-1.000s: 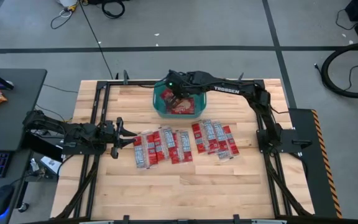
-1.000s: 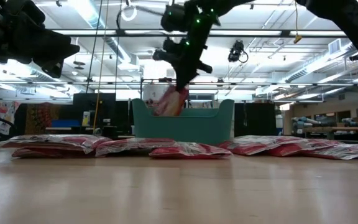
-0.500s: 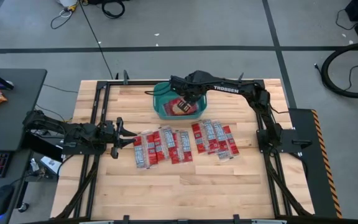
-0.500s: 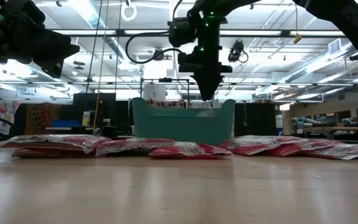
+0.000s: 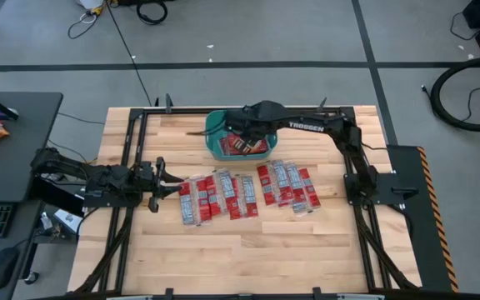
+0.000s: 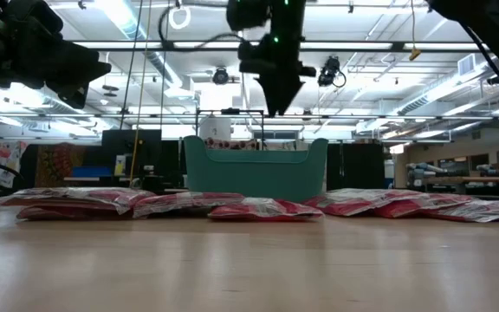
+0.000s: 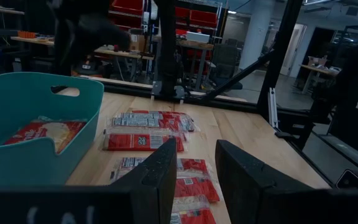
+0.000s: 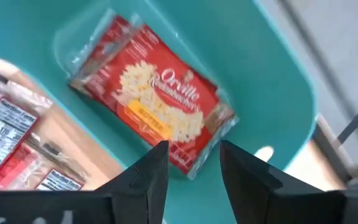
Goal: Sort popcorn bags into baskets
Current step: Put the red popcorn bag into the blue bin
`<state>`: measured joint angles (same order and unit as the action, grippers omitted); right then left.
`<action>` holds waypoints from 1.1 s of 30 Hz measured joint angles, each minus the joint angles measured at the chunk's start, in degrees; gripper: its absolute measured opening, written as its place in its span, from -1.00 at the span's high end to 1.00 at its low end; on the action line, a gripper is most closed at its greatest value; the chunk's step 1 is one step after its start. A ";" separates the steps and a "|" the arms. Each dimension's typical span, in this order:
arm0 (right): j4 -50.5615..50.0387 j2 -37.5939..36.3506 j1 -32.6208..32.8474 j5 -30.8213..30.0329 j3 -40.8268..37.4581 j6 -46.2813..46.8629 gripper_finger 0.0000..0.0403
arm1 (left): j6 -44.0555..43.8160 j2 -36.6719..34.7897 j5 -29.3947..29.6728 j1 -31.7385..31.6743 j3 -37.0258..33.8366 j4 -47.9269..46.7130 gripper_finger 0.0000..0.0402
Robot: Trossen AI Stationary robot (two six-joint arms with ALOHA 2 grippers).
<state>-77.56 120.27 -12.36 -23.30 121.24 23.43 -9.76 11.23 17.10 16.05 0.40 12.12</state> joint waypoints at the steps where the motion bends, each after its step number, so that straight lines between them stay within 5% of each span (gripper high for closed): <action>1: 0.78 -0.05 1.01 -1.62 0.02 -0.87 0.27 | -0.01 -0.01 0.00 0.00 0.01 0.00 0.42; 23: 2.72 0.00 21.30 -5.34 -8.20 8.93 0.27 | 0.00 -0.01 0.00 0.00 0.00 0.00 0.42; 33: -5.59 -0.39 25.42 2.22 -19.62 20.15 0.27 | 0.00 -0.01 0.00 -0.02 0.02 0.00 0.42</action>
<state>-83.15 119.88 13.06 -21.08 101.62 43.58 -9.77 11.22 17.10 16.03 0.43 12.12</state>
